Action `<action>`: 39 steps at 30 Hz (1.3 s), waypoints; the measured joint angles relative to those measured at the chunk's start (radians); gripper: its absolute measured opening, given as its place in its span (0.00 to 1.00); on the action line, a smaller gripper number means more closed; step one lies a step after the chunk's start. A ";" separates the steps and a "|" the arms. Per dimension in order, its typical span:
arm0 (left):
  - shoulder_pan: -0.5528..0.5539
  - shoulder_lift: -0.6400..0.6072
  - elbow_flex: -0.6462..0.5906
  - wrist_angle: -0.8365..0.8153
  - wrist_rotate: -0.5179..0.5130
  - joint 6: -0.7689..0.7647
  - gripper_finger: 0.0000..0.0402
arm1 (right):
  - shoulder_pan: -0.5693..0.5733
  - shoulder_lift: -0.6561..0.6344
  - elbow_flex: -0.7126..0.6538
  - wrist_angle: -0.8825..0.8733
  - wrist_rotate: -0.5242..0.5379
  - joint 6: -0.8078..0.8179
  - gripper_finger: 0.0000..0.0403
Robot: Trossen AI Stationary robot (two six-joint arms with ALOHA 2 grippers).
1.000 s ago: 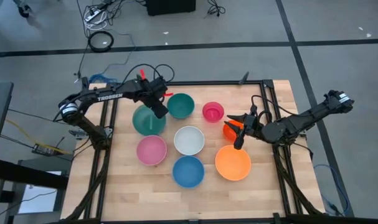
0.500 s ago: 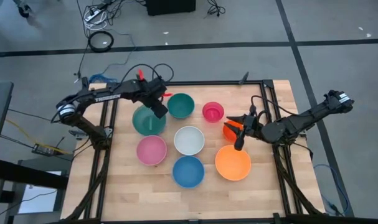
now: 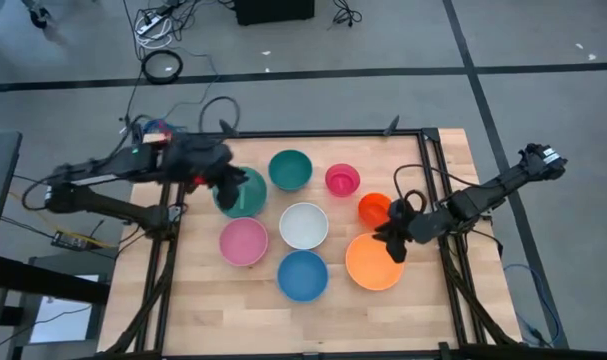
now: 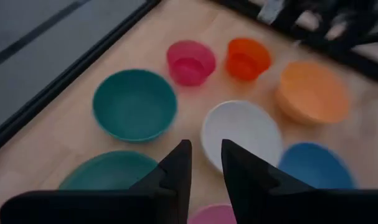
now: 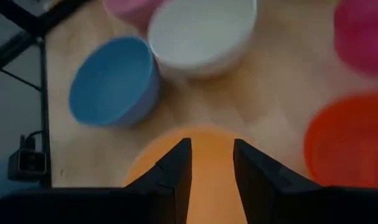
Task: Nest bowls inside each other
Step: Stack the yellow bowl on top of the light green bowl
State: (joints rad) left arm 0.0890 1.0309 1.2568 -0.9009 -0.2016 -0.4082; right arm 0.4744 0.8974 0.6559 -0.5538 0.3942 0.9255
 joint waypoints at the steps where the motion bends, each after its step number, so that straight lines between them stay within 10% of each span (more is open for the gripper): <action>1: -0.034 -0.019 0.000 -0.004 -0.026 -0.024 0.24 | 0.007 0.000 0.000 -0.033 -0.011 0.036 0.26; 14: -0.268 -0.020 0.000 -0.100 -0.222 -0.174 0.24 | 0.089 0.001 0.000 -0.394 -0.153 0.387 0.25; 39: -0.288 0.008 -0.002 -0.124 -0.285 -0.186 0.24 | 0.114 0.257 -0.001 -0.296 -0.248 0.426 0.25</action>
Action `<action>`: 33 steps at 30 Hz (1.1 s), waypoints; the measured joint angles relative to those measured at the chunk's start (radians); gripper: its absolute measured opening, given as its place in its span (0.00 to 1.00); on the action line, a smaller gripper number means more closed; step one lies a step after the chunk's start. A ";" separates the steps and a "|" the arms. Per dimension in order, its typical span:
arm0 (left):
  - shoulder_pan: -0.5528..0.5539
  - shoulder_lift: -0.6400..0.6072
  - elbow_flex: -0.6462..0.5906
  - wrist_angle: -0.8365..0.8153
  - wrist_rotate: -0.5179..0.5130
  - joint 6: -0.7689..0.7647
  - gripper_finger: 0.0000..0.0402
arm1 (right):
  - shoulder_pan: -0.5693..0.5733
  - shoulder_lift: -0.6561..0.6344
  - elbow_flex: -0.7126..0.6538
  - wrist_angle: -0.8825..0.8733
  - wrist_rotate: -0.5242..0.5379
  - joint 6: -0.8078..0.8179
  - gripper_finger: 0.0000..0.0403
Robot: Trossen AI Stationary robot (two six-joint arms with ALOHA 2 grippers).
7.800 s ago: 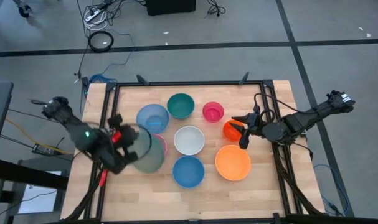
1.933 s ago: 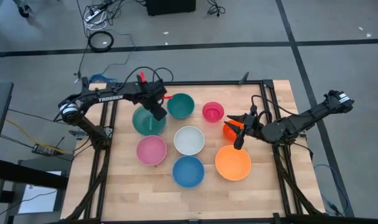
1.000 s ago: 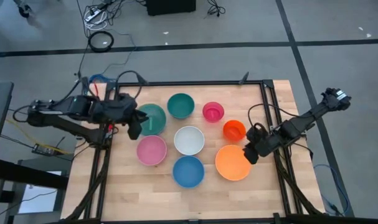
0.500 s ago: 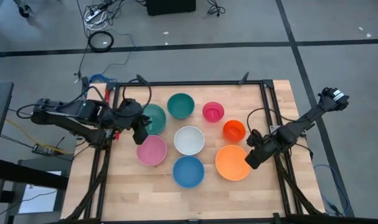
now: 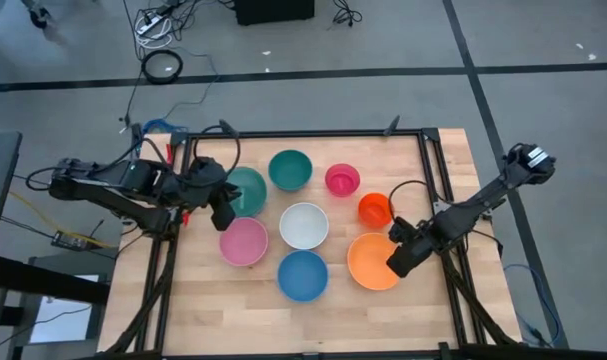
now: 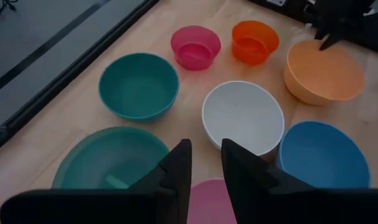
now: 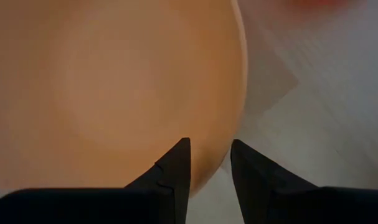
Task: Nest bowls inside each other
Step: Stack the yellow bowl on top of the light green bowl
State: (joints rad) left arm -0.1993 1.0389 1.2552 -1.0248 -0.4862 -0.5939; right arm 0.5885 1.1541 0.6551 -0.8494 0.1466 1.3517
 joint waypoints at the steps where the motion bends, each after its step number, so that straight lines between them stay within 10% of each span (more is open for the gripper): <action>1: 0.000 0.000 0.000 0.000 -0.001 0.000 0.24 | -0.002 0.013 0.000 0.000 0.000 0.000 0.25; 8: 0.000 0.000 0.000 0.000 -0.005 0.000 0.24 | -0.010 0.092 0.005 0.053 0.022 -0.044 0.03; 20: 0.000 -0.005 0.000 -0.205 -0.045 -0.116 0.24 | -0.043 -0.096 0.080 0.071 0.306 -0.147 0.00; 33: -0.046 -0.120 0.000 -0.293 -0.155 -0.195 0.24 | -0.447 0.143 0.342 0.744 0.320 -0.963 0.00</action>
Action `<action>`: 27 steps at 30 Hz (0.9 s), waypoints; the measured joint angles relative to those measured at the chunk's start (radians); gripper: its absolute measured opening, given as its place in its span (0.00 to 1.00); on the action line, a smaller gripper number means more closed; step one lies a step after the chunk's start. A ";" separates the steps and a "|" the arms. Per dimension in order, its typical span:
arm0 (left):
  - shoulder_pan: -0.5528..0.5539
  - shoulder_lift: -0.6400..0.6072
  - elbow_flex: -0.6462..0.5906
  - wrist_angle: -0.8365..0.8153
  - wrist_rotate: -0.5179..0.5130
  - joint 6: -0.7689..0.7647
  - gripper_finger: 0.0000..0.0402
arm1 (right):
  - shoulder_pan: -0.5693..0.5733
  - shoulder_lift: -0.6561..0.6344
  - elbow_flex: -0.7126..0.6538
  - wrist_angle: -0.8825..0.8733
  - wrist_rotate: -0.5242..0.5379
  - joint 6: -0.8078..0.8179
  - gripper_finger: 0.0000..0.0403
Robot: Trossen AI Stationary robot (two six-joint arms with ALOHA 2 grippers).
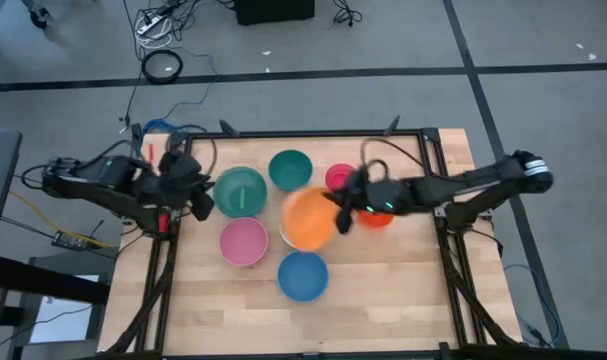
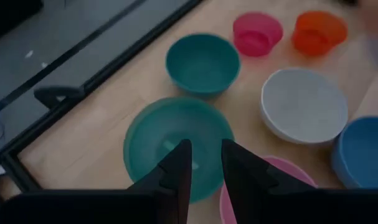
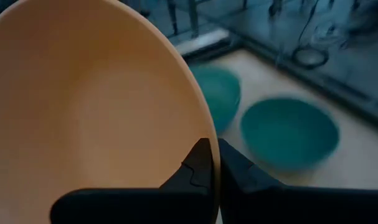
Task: Nest bowls inside each other
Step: Stack the yellow bowl on top of the light green bowl
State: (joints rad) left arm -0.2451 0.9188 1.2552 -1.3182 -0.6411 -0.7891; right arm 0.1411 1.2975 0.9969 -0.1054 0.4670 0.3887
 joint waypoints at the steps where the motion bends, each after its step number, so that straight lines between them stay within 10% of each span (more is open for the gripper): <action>1: -0.006 -0.018 0.000 -0.001 -0.007 0.000 0.24 | -0.034 0.041 0.028 0.019 -0.013 -0.031 0.00; 9: -0.023 -0.118 0.000 0.073 -0.050 0.054 0.24 | -0.189 0.377 0.303 0.146 -0.174 -0.198 0.00; 27: -0.024 -0.141 0.000 0.108 -0.075 0.103 0.24 | -0.301 0.936 0.901 0.018 -0.176 -0.280 0.00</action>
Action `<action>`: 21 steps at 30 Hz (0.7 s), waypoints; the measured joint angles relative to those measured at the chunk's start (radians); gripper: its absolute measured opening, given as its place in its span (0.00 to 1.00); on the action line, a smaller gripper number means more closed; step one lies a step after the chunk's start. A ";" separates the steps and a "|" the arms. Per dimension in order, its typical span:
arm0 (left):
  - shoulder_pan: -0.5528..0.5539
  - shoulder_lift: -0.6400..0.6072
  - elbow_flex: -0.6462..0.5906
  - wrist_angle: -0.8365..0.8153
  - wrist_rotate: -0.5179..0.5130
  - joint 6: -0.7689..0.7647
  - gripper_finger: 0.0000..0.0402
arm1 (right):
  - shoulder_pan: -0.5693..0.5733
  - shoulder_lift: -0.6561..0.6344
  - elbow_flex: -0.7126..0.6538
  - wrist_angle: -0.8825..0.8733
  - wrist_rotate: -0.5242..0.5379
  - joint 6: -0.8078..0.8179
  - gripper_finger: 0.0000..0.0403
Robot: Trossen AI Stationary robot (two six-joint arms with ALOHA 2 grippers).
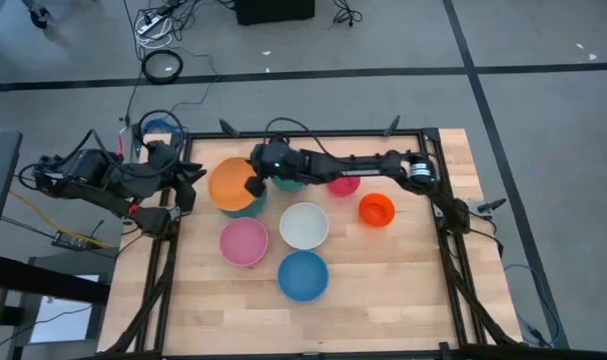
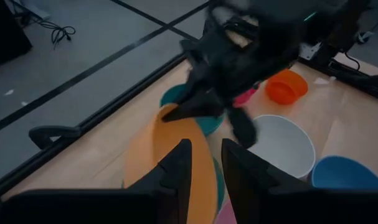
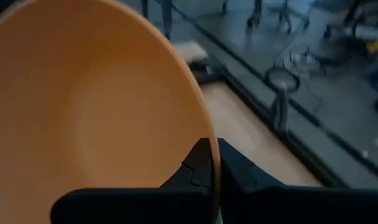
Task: Nest bowls inside each other
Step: Stack the yellow bowl on top of the light green bowl
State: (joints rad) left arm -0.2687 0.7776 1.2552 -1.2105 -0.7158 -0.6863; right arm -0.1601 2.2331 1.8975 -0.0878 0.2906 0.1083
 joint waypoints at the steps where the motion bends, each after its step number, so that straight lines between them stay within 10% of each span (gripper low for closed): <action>1: 0.000 0.000 0.000 0.002 0.000 0.001 0.24 | -0.005 0.015 0.015 -0.018 -0.003 0.014 0.00; 21: 0.000 0.000 0.000 0.011 -0.001 0.005 0.24 | -0.025 0.050 0.078 -0.165 -0.117 0.164 0.01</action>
State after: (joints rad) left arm -0.2687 0.7776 1.2552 -1.1999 -0.7170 -0.6818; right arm -0.1856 2.2829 1.9751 -0.2525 0.1734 0.2725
